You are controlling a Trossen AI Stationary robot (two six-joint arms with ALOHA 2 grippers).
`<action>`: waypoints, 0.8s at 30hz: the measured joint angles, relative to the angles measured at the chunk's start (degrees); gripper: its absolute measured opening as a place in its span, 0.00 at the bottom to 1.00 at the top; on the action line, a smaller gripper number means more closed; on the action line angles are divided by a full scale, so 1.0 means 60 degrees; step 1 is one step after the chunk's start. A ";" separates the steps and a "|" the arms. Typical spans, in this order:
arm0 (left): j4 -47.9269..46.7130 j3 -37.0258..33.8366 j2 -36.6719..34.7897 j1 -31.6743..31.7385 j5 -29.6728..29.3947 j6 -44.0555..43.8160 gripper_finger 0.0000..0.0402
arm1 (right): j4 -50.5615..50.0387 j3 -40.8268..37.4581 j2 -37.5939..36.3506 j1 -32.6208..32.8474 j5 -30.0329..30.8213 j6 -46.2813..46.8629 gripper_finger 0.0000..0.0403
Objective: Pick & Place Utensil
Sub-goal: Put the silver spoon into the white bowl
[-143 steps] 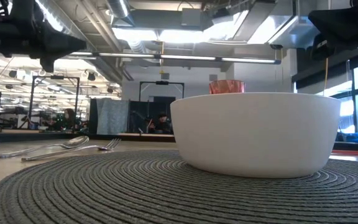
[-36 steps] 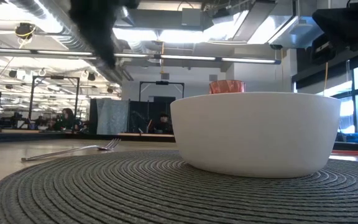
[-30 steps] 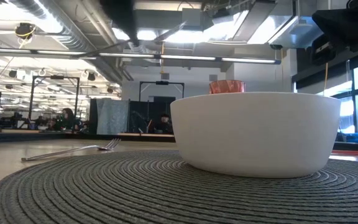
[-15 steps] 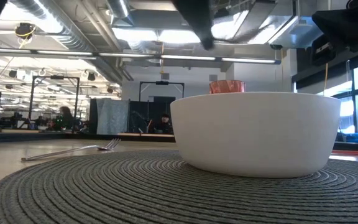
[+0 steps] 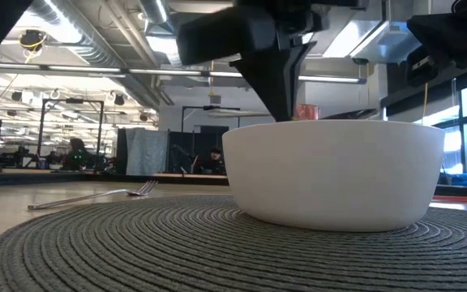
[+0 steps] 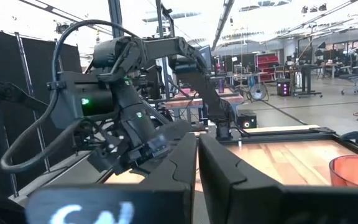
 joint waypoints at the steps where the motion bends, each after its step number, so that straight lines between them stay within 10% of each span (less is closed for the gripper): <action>1: -0.0018 0.0000 0.0003 -0.0061 -0.0229 0.0215 0.02 | 0.0003 0.0000 0.0000 0.0000 0.0002 0.0005 0.05; 24: 0.1513 -0.0179 0.0216 -0.0435 -0.0778 0.3319 0.02 | -0.0073 0.0000 0.0000 0.0000 -0.0005 0.0077 0.05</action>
